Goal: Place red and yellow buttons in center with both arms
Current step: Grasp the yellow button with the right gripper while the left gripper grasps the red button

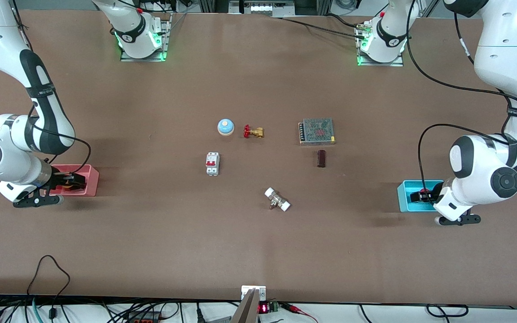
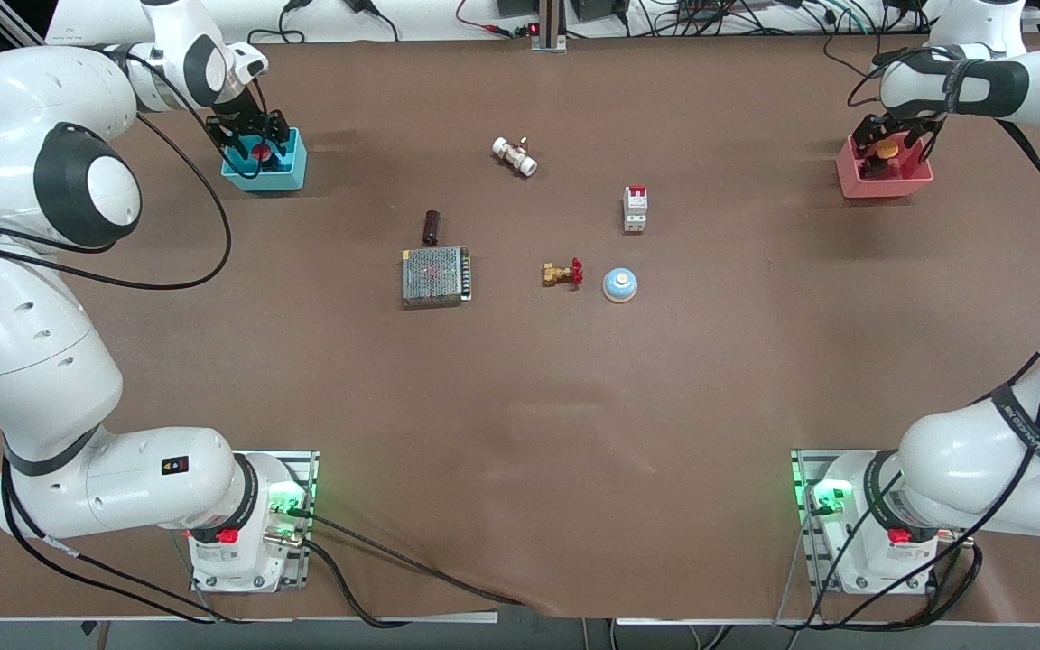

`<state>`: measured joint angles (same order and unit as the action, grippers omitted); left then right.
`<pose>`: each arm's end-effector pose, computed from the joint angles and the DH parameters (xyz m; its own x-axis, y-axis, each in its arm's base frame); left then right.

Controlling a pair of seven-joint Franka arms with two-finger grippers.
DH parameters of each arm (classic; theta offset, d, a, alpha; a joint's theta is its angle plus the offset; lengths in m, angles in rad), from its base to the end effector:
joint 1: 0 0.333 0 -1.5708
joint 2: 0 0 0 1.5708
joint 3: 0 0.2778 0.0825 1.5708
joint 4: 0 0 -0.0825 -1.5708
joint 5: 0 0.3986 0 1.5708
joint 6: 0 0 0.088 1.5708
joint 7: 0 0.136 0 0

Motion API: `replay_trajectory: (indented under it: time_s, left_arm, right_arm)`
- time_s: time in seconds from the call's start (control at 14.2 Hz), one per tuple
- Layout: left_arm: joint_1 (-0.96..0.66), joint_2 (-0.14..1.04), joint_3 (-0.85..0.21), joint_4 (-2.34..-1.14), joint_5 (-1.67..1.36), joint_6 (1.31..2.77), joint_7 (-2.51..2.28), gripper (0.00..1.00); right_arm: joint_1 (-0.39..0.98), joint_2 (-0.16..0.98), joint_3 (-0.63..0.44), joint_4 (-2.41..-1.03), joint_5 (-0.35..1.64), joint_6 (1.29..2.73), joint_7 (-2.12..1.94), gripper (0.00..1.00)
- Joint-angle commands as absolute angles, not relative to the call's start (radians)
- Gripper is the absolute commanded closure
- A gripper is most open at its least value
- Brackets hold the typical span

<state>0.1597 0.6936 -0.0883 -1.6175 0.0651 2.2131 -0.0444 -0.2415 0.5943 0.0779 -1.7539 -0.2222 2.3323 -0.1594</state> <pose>0.6635 0.0540 0.1434 0.9913 0.0912 -0.0948 0.0920 -0.9958 0.0040 0.6423 -0.1156 0.1602 0.9902 0.1347 -0.0379 0.1381 -0.9843 0.1100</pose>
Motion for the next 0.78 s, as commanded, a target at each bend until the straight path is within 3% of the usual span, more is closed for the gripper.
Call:
replay_trajectory:
  time_s: [0.0, 0.07, 0.35, 0.56, 0.71]
  left_arm:
    - [0.164, 0.686, -0.089, -1.654, 0.074, 2.229, -0.055, 0.37]
    - [0.164, 0.686, -0.089, -1.654, 0.074, 2.229, -0.055, 0.41]
    - [0.164, 0.680, -0.089, -1.640, 0.074, 2.223, -0.052, 0.67]
    - [0.161, 0.625, -0.084, -1.632, 0.075, 2.200, -0.048, 0.68]
    - [0.155, 0.574, -0.084, -1.605, 0.077, 2.116, -0.043, 0.68]
  right_arm:
    - [-0.249, 0.595, 0.084, -1.773, -0.239, 2.364, -0.166, 0.02]
    - [-0.249, 0.597, 0.084, -1.776, -0.239, 2.370, -0.166, 0.06]
    - [-0.249, 0.597, 0.084, -1.776, -0.239, 2.370, -0.167, 0.40]
    - [-0.249, 0.597, 0.084, -1.776, -0.239, 2.370, -0.167, 0.65]
    - [-0.249, 0.595, 0.084, -1.775, -0.239, 2.370, -0.169, 0.75]
